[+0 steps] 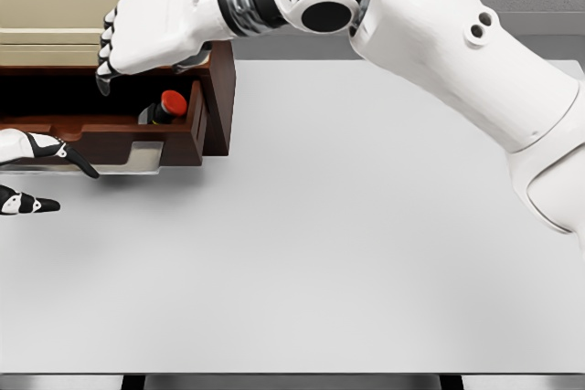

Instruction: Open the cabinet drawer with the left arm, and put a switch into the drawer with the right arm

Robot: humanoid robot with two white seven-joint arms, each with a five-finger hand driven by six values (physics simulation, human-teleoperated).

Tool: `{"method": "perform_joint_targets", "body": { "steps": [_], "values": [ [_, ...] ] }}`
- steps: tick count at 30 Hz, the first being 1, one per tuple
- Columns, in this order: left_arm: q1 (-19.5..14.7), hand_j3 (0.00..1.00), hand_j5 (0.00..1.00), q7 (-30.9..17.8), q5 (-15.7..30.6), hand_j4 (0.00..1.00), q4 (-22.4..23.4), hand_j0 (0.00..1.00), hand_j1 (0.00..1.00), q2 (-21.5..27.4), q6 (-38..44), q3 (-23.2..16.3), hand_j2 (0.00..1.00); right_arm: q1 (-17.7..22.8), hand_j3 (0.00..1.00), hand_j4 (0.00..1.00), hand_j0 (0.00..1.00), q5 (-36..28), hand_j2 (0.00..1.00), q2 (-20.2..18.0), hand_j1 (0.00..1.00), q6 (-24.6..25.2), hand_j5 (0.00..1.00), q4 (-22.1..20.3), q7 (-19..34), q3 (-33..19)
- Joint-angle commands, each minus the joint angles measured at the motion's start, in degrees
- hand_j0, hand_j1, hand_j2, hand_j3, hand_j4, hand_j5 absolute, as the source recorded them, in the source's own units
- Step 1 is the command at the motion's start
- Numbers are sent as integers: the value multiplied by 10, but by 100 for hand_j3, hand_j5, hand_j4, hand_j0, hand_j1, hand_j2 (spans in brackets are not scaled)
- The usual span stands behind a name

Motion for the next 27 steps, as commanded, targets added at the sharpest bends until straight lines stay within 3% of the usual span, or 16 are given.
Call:
{"method": "perform_joint_targets", "body": {
  "steps": [1, 4, 7, 10, 14, 16, 17, 20, 27],
  "values": [
    [0, 68, 68, 0, 5, 68, 0, 68, 68, 1, 1, 1, 68, 0, 82, 82, 82, -1, 82, -2, 82, 1, 82, -7, 0, -1],
    [1, 68, 68, 0, 5, 68, 0, 68, 68, 6, 1, 1, 68, 1, 82, 82, 82, -4, 82, -32, 82, 1, 82, -71, 0, -5],
    [1, 68, 68, 0, 5, 68, 0, 68, 68, 7, 1, 1, 68, 2, 84, 84, 84, -13, 84, -96, 84, 1, 84, -151, -1, -18],
    [1, 68, 68, 0, 5, 68, 0, 68, 68, 8, 1, 1, 68, 11, 88, 88, 88, -68, 88, -218, 88, 1, 88, -234, -2, -17],
    [0, 67, 67, 0, 5, 67, 0, 67, 67, 6, 1, 2, 67, 49, 88, 88, 88, -120, 88, -370, 88, 1, 88, -240, -40, -21],
    [-1, 67, 67, 0, 4, 67, 0, 67, 67, 6, 1, 8, 67, 63, 90, 90, 90, -138, 90, -454, 90, 1, 90, -239, -80, -28],
    [0, 67, 67, 0, 5, 67, -1, 67, 67, 6, 1, 18, 67, 83, 95, 95, 95, -139, 95, -476, 95, 1, 95, -239, -83, -29],
    [-2, 67, 67, 1, 4, 67, -1, 67, 67, -1, 1, 27, 67, 104, 100, 100, 100, -139, 100, -512, 100, 1, 100, -239, -84, -30],
    [-8, 67, 67, 1, 3, 67, 0, 67, 67, -4, 1, 28, 67, 118, 100, 100, 100, -139, 100, -530, 100, 1, 100, -241, -84, -30]
  ]
}}
